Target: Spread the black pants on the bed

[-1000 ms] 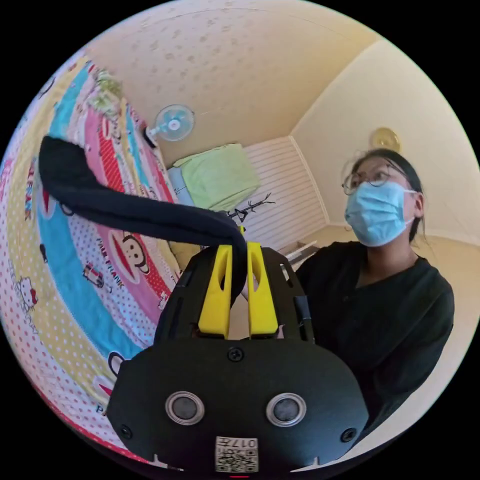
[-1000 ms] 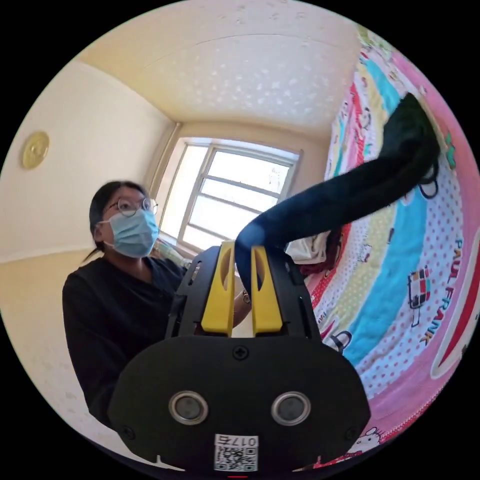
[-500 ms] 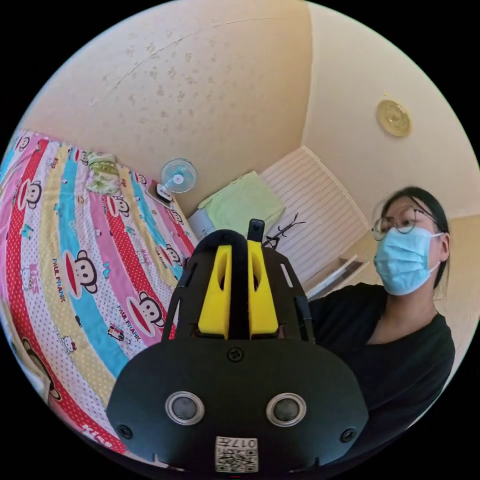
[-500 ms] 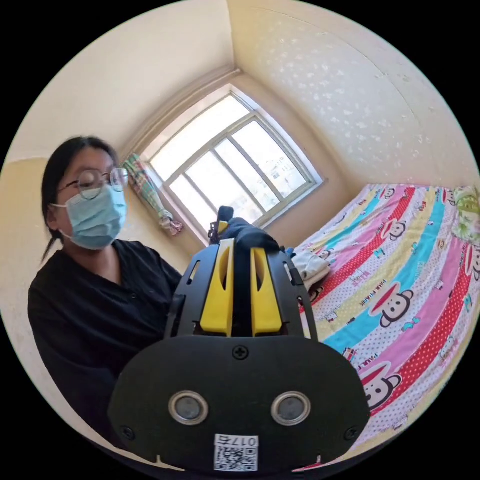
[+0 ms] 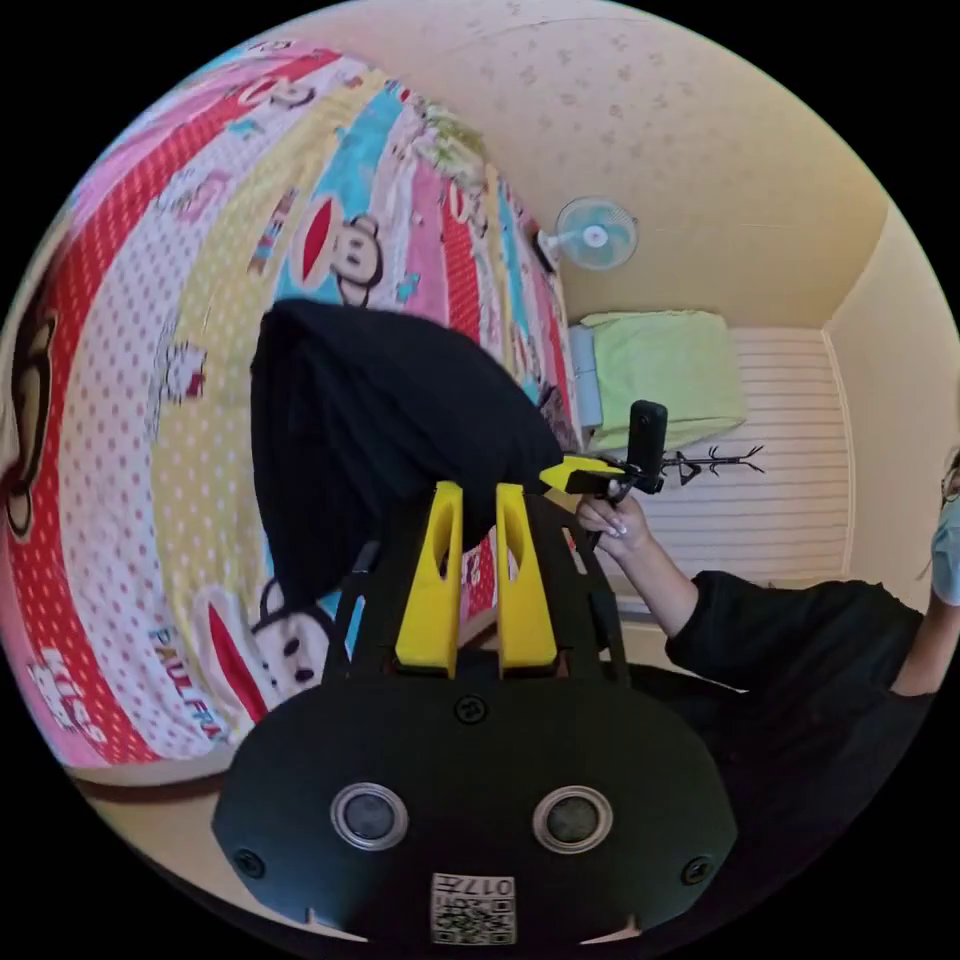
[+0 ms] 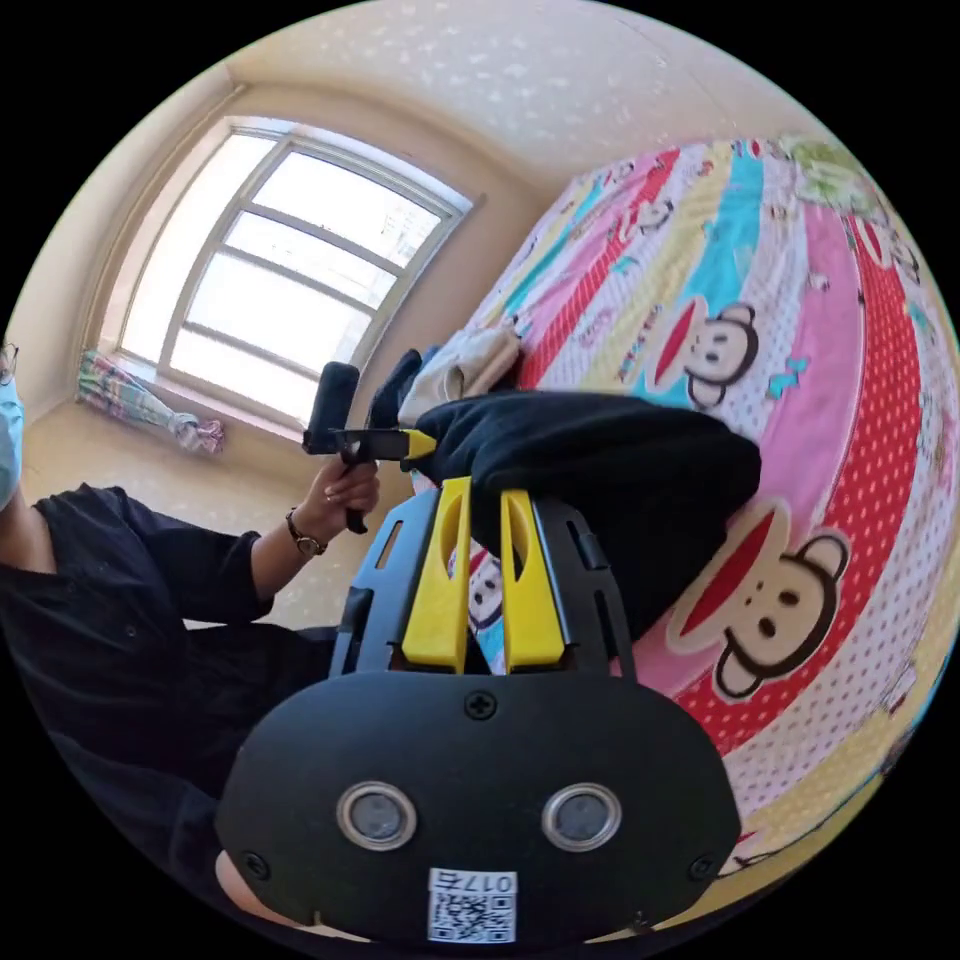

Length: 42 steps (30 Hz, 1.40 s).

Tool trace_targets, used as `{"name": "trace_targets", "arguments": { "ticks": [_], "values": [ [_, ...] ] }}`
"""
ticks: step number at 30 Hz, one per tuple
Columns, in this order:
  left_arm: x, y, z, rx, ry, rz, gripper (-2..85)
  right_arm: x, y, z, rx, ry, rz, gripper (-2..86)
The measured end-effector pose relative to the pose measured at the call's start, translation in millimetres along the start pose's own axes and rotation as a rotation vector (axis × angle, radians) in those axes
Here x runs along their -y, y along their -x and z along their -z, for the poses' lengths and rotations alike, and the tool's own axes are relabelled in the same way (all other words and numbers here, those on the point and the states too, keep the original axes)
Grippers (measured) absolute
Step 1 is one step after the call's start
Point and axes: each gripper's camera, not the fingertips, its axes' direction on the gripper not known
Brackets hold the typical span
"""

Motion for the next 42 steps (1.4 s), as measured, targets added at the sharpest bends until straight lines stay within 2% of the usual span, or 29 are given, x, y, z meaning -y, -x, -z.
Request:
{"name": "trace_targets", "arguments": {
  "ticks": [2, 4, 6, 7, 11, 13, 15, 17, 19, 20, 21, 23, 25, 27, 31, 33, 36, 38, 42],
  "values": [
    [-54, 41, -57, 0.046, 0.161, 0.166, 8.4, -55, -41, -39, 0.062, 0.1, -0.153, 5.8],
    [-85, 64, -72, 0.089, 0.226, 0.278, 11.0, -116, -80, -76, 0.108, 0.229, -0.324, 8.3],
    [-100, 81, -64, 0.061, 0.19, 0.353, 13.4, -144, -97, -84, 0.123, 0.267, -0.378, 10.4],
    [-99, 88, -51, 0.025, 0.132, 0.381, 14.9, -153, -107, -78, 0.121, 0.224, -0.403, 11.8],
    [-35, 91, -7, -0.055, -0.094, 0.295, 20.0, -139, -145, -47, 0.14, -0.013, -0.434, 17.6],
    [8, 81, 1, -0.025, -0.145, 0.203, 22.0, -105, -170, -39, 0.131, -0.119, -0.401, 20.5],
    [47, 76, -5, 0.061, -0.139, 0.148, 23.6, -76, -188, -49, 0.082, -0.123, -0.387, 23.3],
    [84, 92, -40, 0.108, -0.037, 0.174, 25.9, -57, -211, -76, 0.06, -0.073, -0.398, 26.2],
    [90, 111, -83, 0.034, 0.085, 0.222, 25.8, -56, -239, -131, 0.083, 0.079, -0.449, 28.3],
    [81, 121, -117, -0.046, 0.163, 0.257, 24.6, -60, -239, -137, 0.052, 0.059, -0.441, 28.6],
    [74, 120, -123, -0.05, 0.131, 0.261, 24.1, -72, -233, -140, -0.034, -0.017, -0.448, 27.6],
    [48, 98, -115, 0.03, -0.028, 0.29, 18.3, -88, -228, -151, -0.021, -0.049, -0.464, 25.6],
    [40, 77, -111, -0.004, -0.045, 0.303, 13.3, -113, -226, -168, 0.056, -0.046, -0.507, 21.3],
    [30, 56, -104, -0.001, -0.008, 0.309, 11.9, -129, -222, -164, 0.153, -0.064, -0.557, 16.3],
    [8, -3, -63, 0.073, 0.213, 0.203, 11.1, -127, -168, -159, 0.155, 0.176, -0.459, 12.0],
    [-7, -21, -27, 0.082, 0.218, 0.198, 11.1, -114, -139, -164, 0.171, 0.265, -0.399, 11.3],
    [-25, -38, 61, 0.099, 0.1, 0.236, 11.0, -74, -84, -183, 0.174, 0.319, -0.298, 11.0],
    [-25, -52, 154, 0.164, -0.046, 0.216, 11.2, -37, -50, -195, 0.179, 0.305, -0.219, 11.1],
    [-10, -59, 297, 0.275, -0.285, 0.163, 11.6, 81, 28, -234, 0.212, 0.238, -0.009, 11.7]
  ]
}}
